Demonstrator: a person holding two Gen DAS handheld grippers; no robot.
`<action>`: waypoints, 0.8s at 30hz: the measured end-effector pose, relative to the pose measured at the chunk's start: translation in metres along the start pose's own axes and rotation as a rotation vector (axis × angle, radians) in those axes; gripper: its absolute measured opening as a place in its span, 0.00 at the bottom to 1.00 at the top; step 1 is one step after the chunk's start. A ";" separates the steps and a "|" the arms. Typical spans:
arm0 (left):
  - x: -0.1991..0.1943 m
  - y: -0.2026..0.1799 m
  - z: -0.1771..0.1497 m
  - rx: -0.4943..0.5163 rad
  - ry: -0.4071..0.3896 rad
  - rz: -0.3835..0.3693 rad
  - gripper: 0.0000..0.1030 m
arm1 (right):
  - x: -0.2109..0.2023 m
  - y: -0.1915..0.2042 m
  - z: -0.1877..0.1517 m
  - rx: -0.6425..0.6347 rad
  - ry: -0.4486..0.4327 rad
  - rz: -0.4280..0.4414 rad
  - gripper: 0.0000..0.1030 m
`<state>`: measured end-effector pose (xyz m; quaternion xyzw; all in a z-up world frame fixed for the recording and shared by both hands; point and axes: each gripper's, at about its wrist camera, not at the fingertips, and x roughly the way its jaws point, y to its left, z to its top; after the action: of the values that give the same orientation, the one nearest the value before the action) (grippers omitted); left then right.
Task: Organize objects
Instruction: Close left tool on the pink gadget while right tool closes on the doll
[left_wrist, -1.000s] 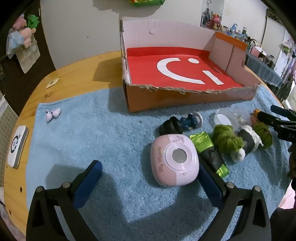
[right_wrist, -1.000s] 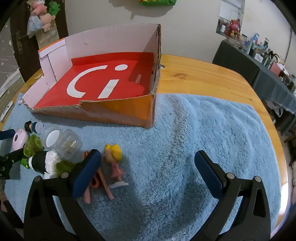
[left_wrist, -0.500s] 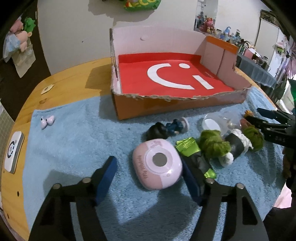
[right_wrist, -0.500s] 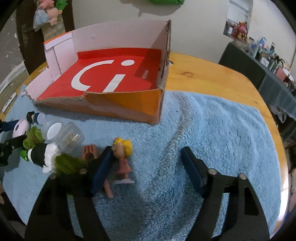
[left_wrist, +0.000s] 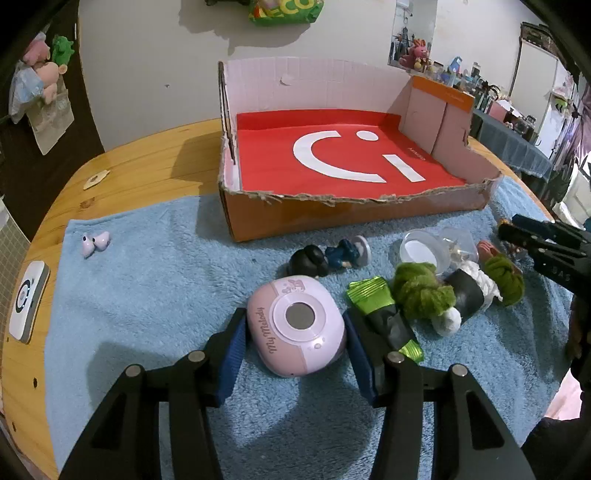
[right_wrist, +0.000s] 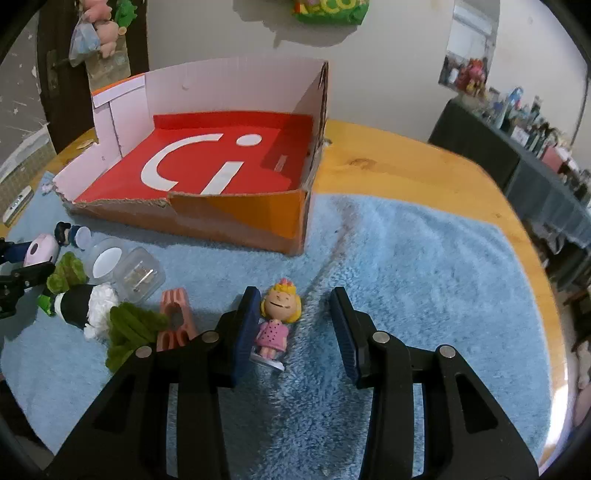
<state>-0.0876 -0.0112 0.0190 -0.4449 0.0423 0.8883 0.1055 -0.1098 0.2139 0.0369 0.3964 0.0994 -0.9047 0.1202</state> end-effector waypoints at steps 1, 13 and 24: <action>0.000 0.000 0.000 0.001 0.000 0.001 0.52 | -0.002 0.001 0.000 -0.006 -0.012 -0.001 0.37; -0.001 -0.001 -0.001 0.011 -0.007 0.008 0.52 | 0.006 0.008 -0.002 -0.019 0.024 0.043 0.37; -0.014 -0.002 -0.004 0.006 -0.056 0.028 0.51 | -0.007 0.018 -0.006 -0.061 -0.040 0.029 0.20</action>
<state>-0.0760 -0.0117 0.0276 -0.4191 0.0483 0.9016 0.0955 -0.0954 0.1999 0.0368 0.3755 0.1189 -0.9073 0.1475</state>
